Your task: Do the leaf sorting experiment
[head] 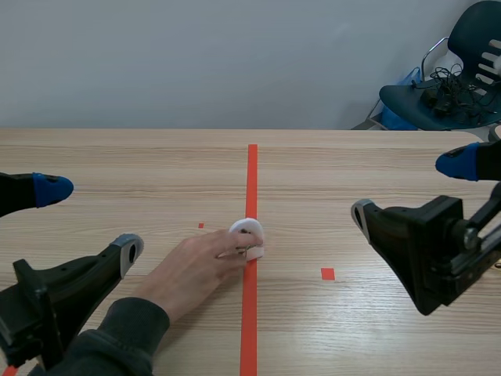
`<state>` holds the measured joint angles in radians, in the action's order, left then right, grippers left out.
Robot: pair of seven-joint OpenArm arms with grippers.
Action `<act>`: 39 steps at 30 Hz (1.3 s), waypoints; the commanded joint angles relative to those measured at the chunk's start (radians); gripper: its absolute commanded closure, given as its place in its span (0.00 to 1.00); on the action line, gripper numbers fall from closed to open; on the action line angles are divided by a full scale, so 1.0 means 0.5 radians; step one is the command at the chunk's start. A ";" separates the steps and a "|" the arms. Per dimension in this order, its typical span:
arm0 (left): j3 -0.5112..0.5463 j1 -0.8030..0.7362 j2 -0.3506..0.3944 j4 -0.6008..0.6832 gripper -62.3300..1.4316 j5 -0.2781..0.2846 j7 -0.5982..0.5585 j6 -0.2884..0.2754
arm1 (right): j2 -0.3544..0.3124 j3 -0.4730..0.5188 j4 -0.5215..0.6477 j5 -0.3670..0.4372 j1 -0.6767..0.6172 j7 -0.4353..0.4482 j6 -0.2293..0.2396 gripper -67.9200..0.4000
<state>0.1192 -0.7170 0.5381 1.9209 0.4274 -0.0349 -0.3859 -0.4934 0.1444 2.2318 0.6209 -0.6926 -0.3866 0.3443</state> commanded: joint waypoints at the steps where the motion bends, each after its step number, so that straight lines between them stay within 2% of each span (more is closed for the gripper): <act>1: -0.003 0.006 0.012 0.012 0.00 0.018 -0.033 -0.014 | -0.021 0.021 0.000 0.015 0.023 0.032 -0.013 0.00; 9: -0.003 0.011 0.012 0.012 0.00 0.018 -0.033 -0.105 | -0.021 0.021 0.000 0.014 0.023 0.037 -0.013 0.00; 12: -0.044 0.072 0.011 0.005 0.00 0.016 0.006 -0.105 | -0.021 0.021 0.000 0.005 0.023 0.037 -0.013 0.00; 16: -0.157 0.264 -0.016 -0.123 0.00 -0.051 0.084 -0.086 | -0.021 0.021 0.000 -0.032 0.023 0.037 -0.013 0.00; 20: -0.323 0.518 -0.079 -0.395 0.00 -0.075 0.077 -0.087 | -0.021 0.021 0.000 -0.031 0.027 0.053 -0.013 0.00; 24: -0.533 0.820 -0.176 -0.766 0.00 -0.156 0.038 -0.086 | -0.021 0.021 0.000 -0.032 0.028 0.055 -0.013 0.00; 27: -0.681 1.061 -0.289 -1.067 0.00 -0.282 -0.056 -0.086 | -0.021 0.021 0.000 -0.034 0.028 0.054 -0.013 0.00; 32: -0.908 1.376 -0.472 -1.472 0.00 -0.409 -0.211 -0.088 | -0.021 0.021 0.000 -0.076 0.028 0.068 -0.013 0.00; 35: -1.032 1.511 -0.585 -1.653 0.00 -0.565 -0.277 -0.085 | -0.021 0.021 0.000 -0.076 0.028 0.068 -0.013 0.00; 37: -1.103 1.579 -0.656 -1.762 0.00 -0.639 -0.327 -0.014 | -0.021 0.021 0.000 -0.076 0.027 0.068 -0.013 0.00; 39: -1.165 1.637 -0.723 -1.868 0.00 -0.649 -0.378 0.102 | -0.021 0.021 0.000 -0.076 0.027 0.067 -0.013 0.00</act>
<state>-0.4717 0.0986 0.1814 0.9638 0.0864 -0.1997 -0.3435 -0.4934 0.1444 2.2314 0.5735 -0.6903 -0.3672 0.3443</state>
